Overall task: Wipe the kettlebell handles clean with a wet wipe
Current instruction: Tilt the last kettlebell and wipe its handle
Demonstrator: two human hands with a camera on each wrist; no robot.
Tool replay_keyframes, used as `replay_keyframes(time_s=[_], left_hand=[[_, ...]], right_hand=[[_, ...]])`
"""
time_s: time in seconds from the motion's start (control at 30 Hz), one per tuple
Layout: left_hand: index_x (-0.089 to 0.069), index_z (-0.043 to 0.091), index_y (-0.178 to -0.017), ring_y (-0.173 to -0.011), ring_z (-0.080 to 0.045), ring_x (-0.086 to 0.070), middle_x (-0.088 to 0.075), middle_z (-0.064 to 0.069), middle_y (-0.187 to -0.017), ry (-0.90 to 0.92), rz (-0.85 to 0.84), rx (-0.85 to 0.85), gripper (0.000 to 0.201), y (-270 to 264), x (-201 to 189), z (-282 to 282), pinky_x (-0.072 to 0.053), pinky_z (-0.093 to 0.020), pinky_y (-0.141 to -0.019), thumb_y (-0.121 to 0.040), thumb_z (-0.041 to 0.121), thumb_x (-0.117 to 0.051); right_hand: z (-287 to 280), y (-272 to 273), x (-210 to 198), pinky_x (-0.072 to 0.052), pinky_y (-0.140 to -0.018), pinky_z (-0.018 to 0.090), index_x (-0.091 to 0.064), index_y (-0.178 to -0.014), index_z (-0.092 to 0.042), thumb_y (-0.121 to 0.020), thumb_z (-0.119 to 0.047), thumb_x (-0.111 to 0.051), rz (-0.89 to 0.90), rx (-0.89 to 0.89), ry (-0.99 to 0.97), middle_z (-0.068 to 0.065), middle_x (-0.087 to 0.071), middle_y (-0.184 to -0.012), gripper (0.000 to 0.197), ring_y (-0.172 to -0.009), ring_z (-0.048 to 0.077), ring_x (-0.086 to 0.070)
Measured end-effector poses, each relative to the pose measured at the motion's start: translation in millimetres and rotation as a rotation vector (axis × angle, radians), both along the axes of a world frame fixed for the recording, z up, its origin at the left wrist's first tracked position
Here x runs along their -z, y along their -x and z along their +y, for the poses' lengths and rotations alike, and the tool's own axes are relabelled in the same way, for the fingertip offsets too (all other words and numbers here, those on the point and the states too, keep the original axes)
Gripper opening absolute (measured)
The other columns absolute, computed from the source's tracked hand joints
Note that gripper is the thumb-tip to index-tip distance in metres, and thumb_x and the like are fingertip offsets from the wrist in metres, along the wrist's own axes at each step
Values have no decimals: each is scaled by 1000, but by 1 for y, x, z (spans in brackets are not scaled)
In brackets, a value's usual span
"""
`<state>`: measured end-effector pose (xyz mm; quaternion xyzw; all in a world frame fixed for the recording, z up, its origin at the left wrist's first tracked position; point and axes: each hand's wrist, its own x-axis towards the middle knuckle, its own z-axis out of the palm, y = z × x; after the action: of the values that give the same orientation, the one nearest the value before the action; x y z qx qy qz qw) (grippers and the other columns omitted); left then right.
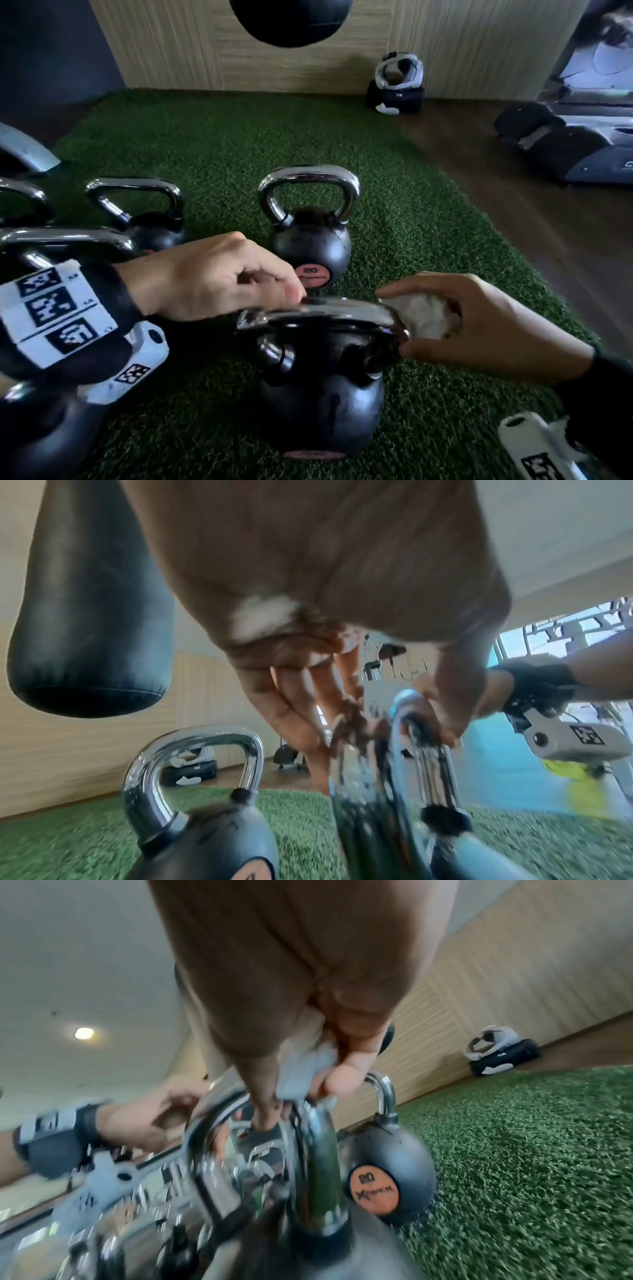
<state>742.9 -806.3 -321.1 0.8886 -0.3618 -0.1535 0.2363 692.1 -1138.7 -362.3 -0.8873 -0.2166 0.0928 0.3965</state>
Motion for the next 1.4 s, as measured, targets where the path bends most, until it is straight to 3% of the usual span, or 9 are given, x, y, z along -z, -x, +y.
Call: replay_keyframes(time_s=[0.1,0.17,0.27,0.4,0.6,0.73,0.93,1.07,1.4], left_hand=[[-76,38,-107,-84,-6,-72,-76,14,-90,109,67,-96,32,-35,22,-18,-56,-22,-78,-97,59,-55],[-67,40,-122,-96,0,-68,-73,20,-104,-40,-179,-111,31,-61,42,-28,-56,-25,-85,-92,47,-69],[-52,29,-142,-115,-14,-63,-64,11,-128,-162,-514,-91,63,-103,65,-42,-54,-38,-98,-84,43,-72],[-12,6,-162,-154,-30,-23,-21,-14,-167,-400,-546,-89,113,-143,92,-62,-27,-48,-123,-82,65,-65],[15,1,-159,-156,-37,14,23,-20,-166,-437,-415,-165,100,-140,136,-68,1,-49,-129,-100,40,-57],[13,0,-158,-156,-39,11,20,-22,-167,-398,-443,-181,104,-145,141,-69,5,-47,-127,-98,36,-63],[10,-3,-158,-154,-41,21,26,-25,-164,-393,-537,-203,138,-134,162,-66,8,-53,-125,-72,72,-67],[-8,0,-161,-157,-39,3,9,-23,-169,-280,-520,-207,132,-135,171,-68,-11,-53,-128,-64,66,-69],[-1,7,-163,-158,-34,4,9,-16,-171,-228,-514,-209,124,-137,170,-62,-9,-48,-124,-69,59,-63]], right_hand=[[-8,-24,-1,-49,-99,63,-66,-133,-30,-84,-10,-78,228,-51,-273,15,-71,-122,54,-112,45,-66],[-4,-41,-1,-45,-97,69,-67,-131,-27,-78,-3,-69,243,11,-357,25,-68,-121,58,-111,54,-59],[16,-63,-9,-54,-86,59,-69,-126,-39,-83,-7,-75,161,95,-282,14,-74,-111,54,-98,48,-64],[44,-93,-19,-57,-91,60,-67,-125,-45,-83,-7,-81,104,213,-204,-3,-76,-111,58,-100,35,-71],[65,-116,-50,-61,-90,53,-65,-115,-40,-78,-12,-88,93,335,-179,-3,-77,-110,52,-98,19,-74],[66,-132,-77,-62,-88,47,-71,-109,-35,-77,-14,-90,81,337,-54,-11,-77,-106,42,-98,13,-74],[62,-157,-80,-60,-71,25,-77,-111,-32,-80,-7,-87,-33,379,-175,-3,-67,-116,41,-92,11,-76],[67,-178,-55,-60,-82,28,-73,-116,-36,-80,-13,-87,-203,362,-189,-11,-73,-109,45,-96,11,-73],[94,-215,-22,-47,-68,8,-78,-107,-20,-78,-15,-88,-553,386,-77,-9,-68,-96,31,-75,4,-63]])
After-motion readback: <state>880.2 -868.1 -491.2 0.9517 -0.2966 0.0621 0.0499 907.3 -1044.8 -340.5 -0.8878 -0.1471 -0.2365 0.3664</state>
